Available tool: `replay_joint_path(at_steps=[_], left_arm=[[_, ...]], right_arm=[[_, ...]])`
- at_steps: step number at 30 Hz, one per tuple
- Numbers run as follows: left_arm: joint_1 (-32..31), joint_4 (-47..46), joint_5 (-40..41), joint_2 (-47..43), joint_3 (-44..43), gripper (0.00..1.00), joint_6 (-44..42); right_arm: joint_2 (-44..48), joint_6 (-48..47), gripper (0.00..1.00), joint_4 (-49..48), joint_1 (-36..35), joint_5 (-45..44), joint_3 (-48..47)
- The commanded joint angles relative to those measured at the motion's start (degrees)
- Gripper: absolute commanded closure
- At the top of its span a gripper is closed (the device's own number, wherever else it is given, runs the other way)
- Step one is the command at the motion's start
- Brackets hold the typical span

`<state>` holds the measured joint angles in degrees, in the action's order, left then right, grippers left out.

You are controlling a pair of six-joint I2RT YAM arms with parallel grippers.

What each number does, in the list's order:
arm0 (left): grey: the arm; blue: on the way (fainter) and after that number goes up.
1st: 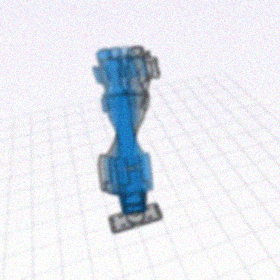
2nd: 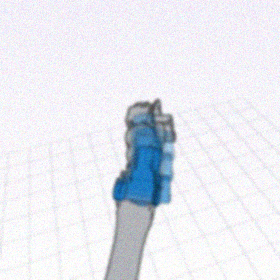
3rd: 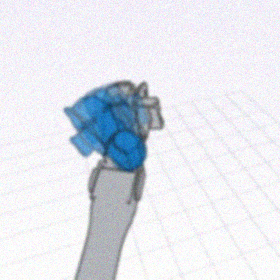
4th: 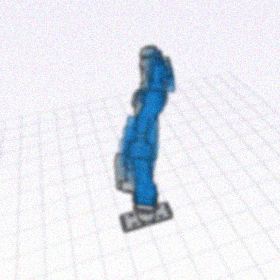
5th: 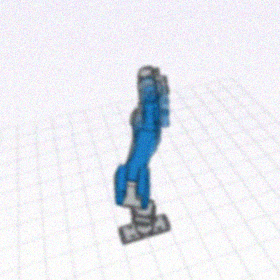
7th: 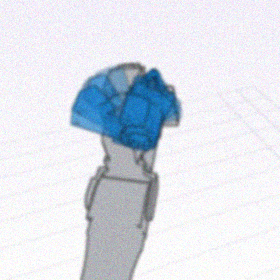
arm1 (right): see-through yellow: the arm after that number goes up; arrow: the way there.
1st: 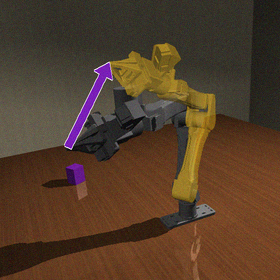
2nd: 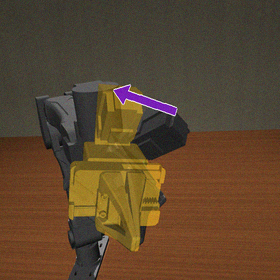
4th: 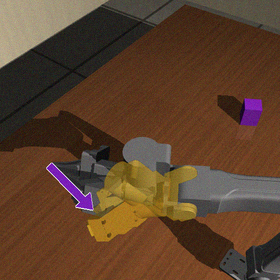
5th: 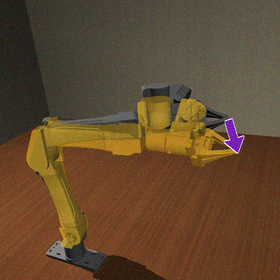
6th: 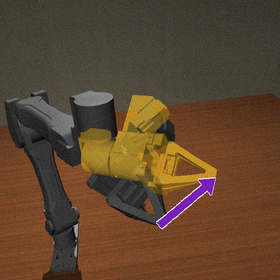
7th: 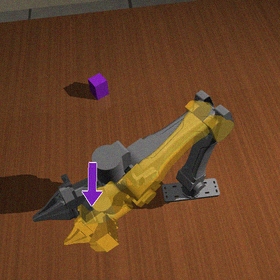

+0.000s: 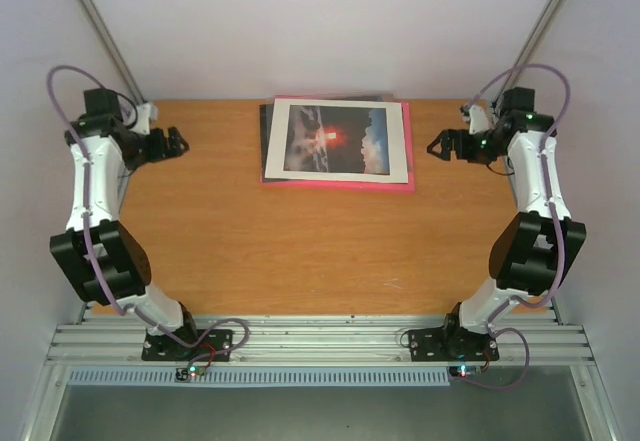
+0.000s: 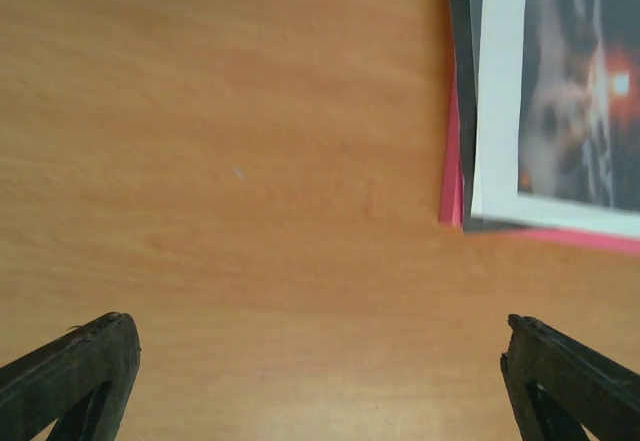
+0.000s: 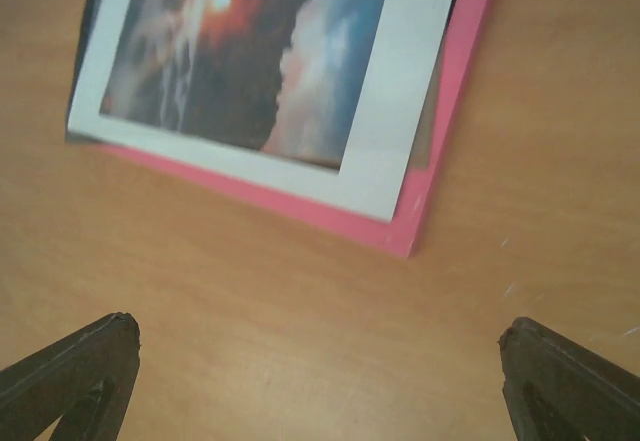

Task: Put the photo into the frame

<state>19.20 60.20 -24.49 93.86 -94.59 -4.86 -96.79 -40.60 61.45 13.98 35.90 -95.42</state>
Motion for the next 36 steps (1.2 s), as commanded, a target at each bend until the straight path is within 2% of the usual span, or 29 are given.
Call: replay_joint_path(at_steps=[1, 7, 13, 22, 36], left_arm=[[-3.0, -5.0, 0.0, -3.5, 8.9, 0.01, 1.9], [-7.4, -11.2, -2.6, -2.3, 18.1, 0.01, 4.8], [-11.8, -18.6, -6.9, 4.3, 19.3, 0.01, 10.0], [-16.7, -33.3, -13.4, 20.2, 12.1, 0.01, 20.1], [-18.6, -48.4, -19.8, 44.9, -7.8, 0.03, 35.3]], right_arm=[[2.6, -0.1, 0.01, 0.2, -2.2, -0.5, 6.5], [1.6, 0.1, 0.01, 0.1, -4.5, -0.4, 13.2], [0.2, 0.7, 0.01, -0.1, -5.8, -0.1, 15.4], [-2.6, -0.1, 0.01, 1.2, -6.6, -1.8, 13.6], [-5.6, -3.1, 0.01, 4.9, -6.9, -6.1, 10.9]])
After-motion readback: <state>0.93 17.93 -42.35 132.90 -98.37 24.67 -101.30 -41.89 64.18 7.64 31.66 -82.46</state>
